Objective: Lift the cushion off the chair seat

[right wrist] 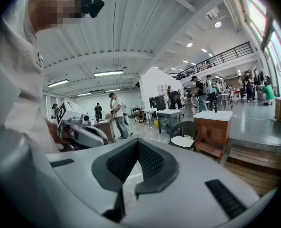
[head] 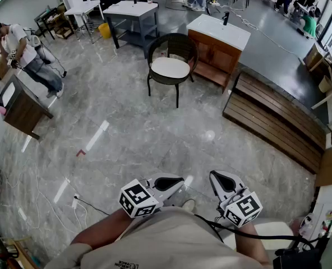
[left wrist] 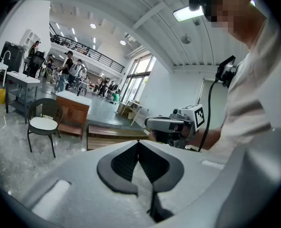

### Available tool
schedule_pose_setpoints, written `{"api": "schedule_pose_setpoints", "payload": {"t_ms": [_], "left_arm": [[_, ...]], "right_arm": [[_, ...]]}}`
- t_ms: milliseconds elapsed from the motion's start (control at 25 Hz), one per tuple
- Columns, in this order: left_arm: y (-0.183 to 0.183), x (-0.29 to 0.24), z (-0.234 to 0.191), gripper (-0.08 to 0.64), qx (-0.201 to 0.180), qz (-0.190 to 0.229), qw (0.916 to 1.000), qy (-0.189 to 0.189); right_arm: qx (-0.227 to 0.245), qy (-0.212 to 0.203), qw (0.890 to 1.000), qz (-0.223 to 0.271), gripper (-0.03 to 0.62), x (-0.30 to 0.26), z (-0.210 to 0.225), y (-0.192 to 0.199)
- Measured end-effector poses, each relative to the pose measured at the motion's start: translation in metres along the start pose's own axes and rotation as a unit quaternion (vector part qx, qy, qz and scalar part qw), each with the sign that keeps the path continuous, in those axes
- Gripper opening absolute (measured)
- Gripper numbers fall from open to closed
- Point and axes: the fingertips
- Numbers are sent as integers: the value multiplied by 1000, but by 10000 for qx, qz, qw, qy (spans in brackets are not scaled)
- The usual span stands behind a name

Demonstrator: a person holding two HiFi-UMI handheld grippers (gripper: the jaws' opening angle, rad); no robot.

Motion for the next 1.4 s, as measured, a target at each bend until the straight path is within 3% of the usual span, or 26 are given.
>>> {"api": "schedule_pose_setpoints", "payload": {"t_ms": [400, 840, 1080, 1400], "left_arm": [[12, 54, -43, 8, 86, 101, 9998, -116], [43, 110, -127, 8, 212, -7, 9983, -548], [42, 100, -195, 8, 472, 164, 9949, -877], [2, 41, -329, 9, 633, 22, 9898, -1275]], "right_arm": [[-24, 19, 10000, -84, 12, -55, -30, -5], [12, -272, 9994, -196, 20, -156, -51, -15], [128, -400, 9988, -254, 86, -218, -12, -39], [150, -820, 9961, -279, 90, -322, 88, -108]]}}
Point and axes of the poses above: the fingertips, and each gripper's own axes: x backward along the fingers, z to its right, y out of its underside, and after that the axes turned 13 degrees about -x, right-handed
